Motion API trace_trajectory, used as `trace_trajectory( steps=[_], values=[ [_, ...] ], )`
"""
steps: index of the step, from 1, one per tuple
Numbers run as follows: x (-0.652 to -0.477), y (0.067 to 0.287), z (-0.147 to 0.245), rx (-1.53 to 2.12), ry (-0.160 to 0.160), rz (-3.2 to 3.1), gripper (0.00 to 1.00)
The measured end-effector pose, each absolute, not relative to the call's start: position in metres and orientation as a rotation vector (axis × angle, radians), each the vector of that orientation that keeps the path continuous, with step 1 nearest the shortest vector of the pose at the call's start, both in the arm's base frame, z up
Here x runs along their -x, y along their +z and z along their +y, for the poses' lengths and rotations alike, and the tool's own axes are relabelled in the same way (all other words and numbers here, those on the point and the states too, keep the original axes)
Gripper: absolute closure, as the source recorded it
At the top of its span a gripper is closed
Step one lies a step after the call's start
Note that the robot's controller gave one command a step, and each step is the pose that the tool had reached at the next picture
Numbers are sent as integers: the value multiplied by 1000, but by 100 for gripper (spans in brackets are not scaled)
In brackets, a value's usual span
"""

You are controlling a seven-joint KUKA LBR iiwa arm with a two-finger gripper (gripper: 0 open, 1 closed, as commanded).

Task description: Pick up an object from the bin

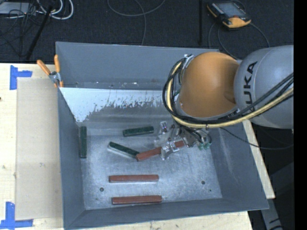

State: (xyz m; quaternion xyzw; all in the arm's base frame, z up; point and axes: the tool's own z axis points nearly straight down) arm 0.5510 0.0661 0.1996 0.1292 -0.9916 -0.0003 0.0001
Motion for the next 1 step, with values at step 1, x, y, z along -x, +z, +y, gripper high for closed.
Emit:
trace_trajectory(
  steps=[1],
  values=[
    [-573, 316, 6, -1092, 2, -2951, 100]
  ],
)
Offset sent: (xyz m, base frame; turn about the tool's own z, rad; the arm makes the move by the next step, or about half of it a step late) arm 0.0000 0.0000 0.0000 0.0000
